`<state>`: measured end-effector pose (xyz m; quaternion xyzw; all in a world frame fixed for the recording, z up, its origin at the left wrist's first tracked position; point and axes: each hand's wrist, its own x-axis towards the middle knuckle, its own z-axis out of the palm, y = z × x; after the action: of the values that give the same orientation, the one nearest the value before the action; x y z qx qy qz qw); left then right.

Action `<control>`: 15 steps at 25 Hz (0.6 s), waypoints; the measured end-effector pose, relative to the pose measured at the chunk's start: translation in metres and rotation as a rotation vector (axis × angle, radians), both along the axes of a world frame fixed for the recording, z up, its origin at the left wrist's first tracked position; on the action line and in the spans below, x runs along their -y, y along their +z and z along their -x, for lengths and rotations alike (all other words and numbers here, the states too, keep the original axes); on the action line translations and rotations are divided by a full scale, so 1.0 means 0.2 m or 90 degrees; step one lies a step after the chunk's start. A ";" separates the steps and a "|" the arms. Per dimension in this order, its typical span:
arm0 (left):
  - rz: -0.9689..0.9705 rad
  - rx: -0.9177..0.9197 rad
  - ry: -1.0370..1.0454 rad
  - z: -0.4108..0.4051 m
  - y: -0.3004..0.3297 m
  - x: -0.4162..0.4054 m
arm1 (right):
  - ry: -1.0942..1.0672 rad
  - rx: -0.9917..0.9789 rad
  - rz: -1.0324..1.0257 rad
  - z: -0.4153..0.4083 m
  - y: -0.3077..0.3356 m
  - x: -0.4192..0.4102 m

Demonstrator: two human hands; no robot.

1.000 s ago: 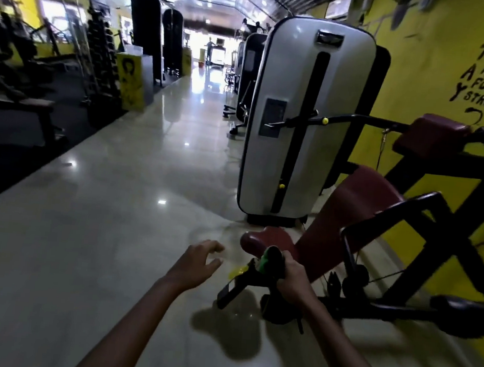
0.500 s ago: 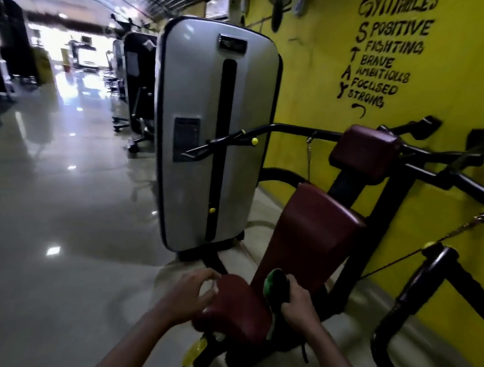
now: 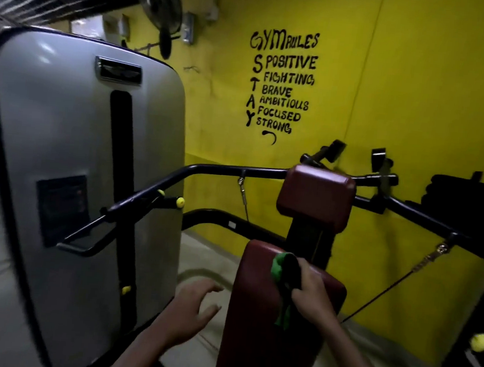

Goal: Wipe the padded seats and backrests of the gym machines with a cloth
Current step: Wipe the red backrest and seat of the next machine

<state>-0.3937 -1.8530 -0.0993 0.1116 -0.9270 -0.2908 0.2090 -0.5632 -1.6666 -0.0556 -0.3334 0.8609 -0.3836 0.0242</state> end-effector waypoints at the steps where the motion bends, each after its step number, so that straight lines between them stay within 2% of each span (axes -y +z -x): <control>1: 0.007 -0.009 -0.032 0.10 0.01 0.08 | -0.009 -0.027 0.001 0.04 0.04 0.06; 8: 0.057 -0.057 -0.262 0.79 0.15 0.56 | -0.225 -0.245 0.031 0.38 0.33 0.50; 12: 0.074 -0.081 -0.340 1.13 0.29 0.76 | -0.360 -0.359 -0.069 0.59 0.54 0.69; 15: 0.066 -0.122 -0.363 1.34 0.38 0.80 | -0.442 -0.399 -0.211 0.69 0.62 0.77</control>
<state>-0.6620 -2.0138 -0.0233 -0.1919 -0.9106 -0.2994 0.2107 -0.7022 -1.8202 0.0692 -0.1178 0.9364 -0.1081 -0.3125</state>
